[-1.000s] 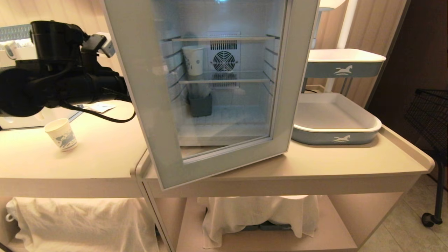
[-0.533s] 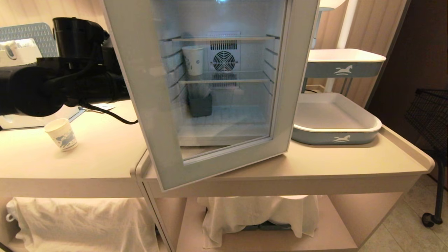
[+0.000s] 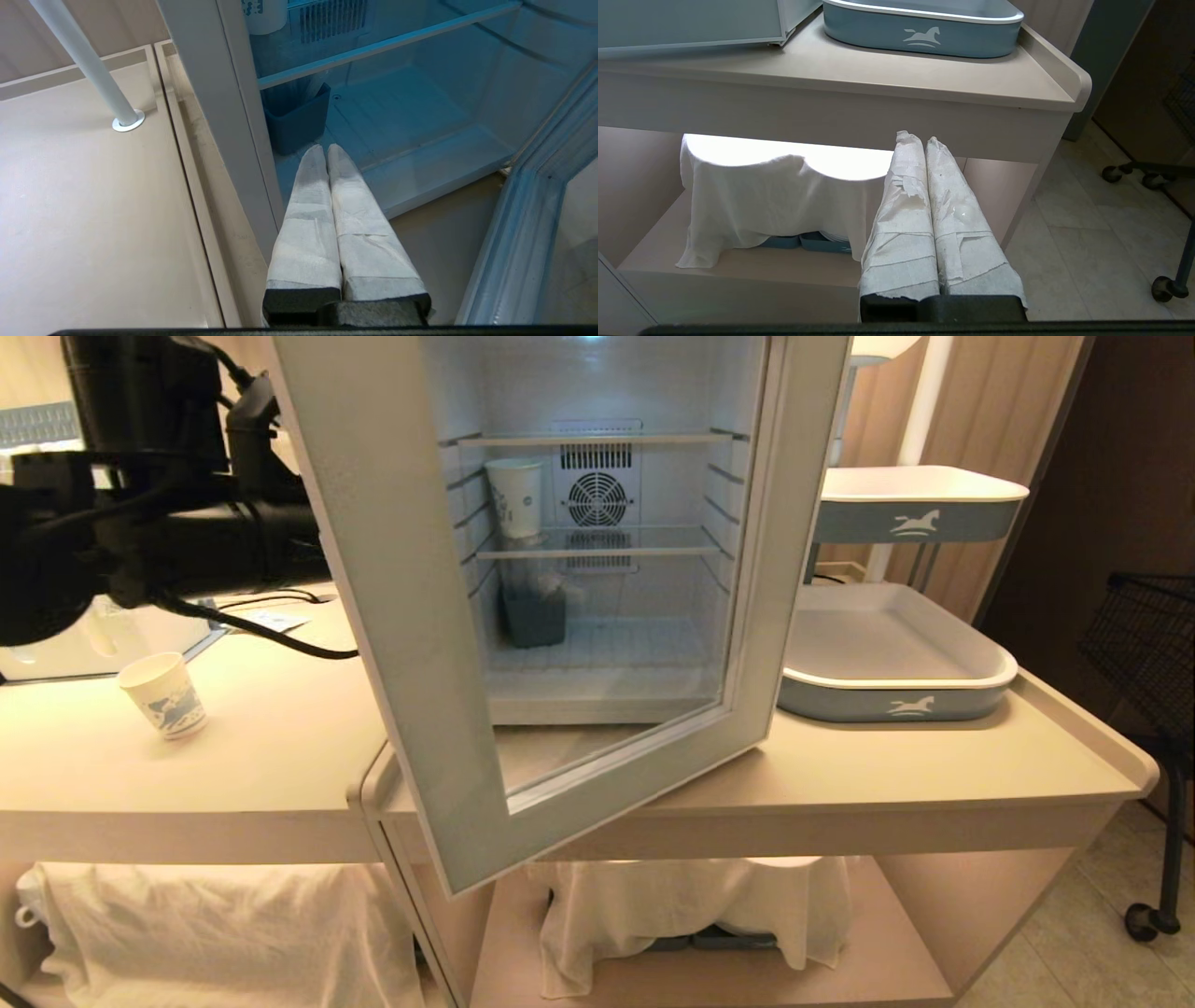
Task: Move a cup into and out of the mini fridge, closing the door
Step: Open the freezer door
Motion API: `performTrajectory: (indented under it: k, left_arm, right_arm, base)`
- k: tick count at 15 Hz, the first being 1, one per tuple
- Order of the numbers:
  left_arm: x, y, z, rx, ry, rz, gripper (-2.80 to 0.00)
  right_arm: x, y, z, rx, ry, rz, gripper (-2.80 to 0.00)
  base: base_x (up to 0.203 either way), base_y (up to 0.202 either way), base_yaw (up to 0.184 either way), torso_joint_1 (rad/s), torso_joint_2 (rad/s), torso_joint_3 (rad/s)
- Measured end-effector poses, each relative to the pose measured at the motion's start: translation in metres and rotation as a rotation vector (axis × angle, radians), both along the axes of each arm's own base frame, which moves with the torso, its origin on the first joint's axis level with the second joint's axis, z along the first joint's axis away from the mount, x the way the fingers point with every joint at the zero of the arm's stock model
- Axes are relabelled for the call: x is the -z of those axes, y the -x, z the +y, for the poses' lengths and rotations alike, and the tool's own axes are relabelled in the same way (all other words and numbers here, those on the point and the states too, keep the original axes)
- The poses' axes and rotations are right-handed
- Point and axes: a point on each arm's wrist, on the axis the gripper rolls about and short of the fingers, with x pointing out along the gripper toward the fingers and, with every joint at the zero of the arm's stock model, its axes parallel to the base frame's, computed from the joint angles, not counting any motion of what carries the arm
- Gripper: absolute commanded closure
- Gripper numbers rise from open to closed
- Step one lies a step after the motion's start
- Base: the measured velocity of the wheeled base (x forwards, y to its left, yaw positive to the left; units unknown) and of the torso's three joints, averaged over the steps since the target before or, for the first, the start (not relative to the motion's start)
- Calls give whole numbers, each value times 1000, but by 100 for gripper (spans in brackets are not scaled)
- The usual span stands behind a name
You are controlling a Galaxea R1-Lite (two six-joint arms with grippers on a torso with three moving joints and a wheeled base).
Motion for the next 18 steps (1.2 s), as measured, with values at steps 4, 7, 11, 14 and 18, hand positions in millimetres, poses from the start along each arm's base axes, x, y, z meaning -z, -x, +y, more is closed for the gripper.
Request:
performTrajectory:
  k: [4,7,11,14,18]
  left_arm:
    - [-3,30,-9,79,51,17,0]
    - [-8,50,-24,153,97,20,0]
    - [-16,80,-53,296,130,10,0]
    - [-18,116,-88,487,150,5,0]
    - [-19,148,-120,660,233,-26,0]
  right_arm:
    - [0,0,0,0,0,0,0]
    - [0,0,0,0,0,0,0]
    - [0,0,0,0,0,0,0]
    - [0,0,0,0,0,0,0]
    - [0,0,0,0,0,0,0]
  base:
    - [0,0,0,0,0,0]
    - [0,0,0,0,0,0]
    - [0,0,0,0,0,0]
    - [0,0,0,0,0,0]
    - [0,0,0,0,0,0]
